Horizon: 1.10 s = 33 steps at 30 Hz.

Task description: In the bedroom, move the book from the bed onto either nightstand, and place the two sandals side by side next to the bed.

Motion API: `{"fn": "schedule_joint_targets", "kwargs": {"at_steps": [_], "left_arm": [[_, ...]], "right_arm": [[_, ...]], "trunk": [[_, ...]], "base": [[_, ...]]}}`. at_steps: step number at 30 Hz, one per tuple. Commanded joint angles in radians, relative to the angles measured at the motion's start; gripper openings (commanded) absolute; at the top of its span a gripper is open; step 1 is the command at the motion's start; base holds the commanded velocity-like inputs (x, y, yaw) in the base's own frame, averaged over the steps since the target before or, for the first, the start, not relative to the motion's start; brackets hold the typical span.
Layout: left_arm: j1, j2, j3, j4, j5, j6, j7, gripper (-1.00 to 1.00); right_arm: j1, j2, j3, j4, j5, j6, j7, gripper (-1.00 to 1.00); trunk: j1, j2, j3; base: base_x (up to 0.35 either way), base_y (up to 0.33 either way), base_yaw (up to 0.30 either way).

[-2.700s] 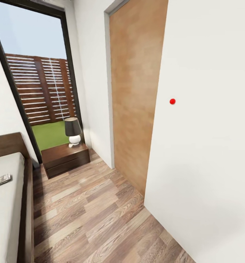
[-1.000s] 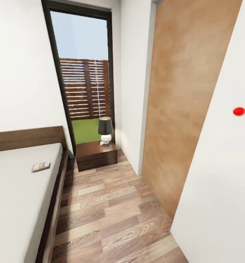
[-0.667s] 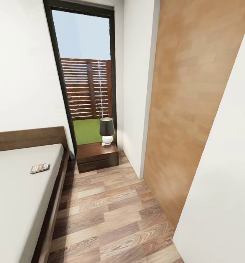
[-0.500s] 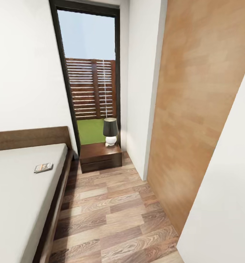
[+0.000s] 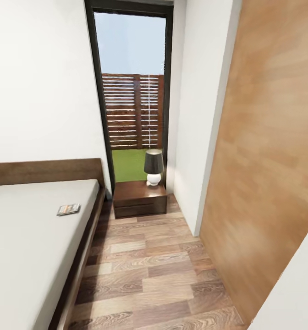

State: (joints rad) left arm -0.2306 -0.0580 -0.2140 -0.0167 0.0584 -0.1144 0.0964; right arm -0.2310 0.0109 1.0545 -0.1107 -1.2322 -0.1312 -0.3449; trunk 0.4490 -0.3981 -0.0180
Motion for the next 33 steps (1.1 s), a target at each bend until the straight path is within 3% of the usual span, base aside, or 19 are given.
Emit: {"fn": "schedule_joint_targets", "kwargs": {"at_steps": [1,15,33], "left_arm": [[-0.001,0.0,-0.008,0.001,0.006,-0.004,0.004,-1.0],[-0.001,-0.001,-0.008,0.001,0.006,-0.004,0.004,-1.0],[-0.001,0.0,-0.008,0.001,0.006,-0.004,0.003,-1.0]], "right_arm": [[-0.001,0.0,0.008,-0.001,-0.01,-0.004,-0.006,-1.0],[-0.001,0.0,0.008,-0.001,-0.01,-0.003,-0.005,-1.0],[-0.001,0.0,0.008,-0.001,-0.01,-0.004,-0.005,-1.0]], "trunk": [[0.001,-0.002,-0.002],[0.001,-0.002,-0.002],[0.001,-0.002,0.0]], "base": [[0.271,-0.019,0.091],[0.275,-0.052,0.045],[0.287,-0.036,0.229]]}}
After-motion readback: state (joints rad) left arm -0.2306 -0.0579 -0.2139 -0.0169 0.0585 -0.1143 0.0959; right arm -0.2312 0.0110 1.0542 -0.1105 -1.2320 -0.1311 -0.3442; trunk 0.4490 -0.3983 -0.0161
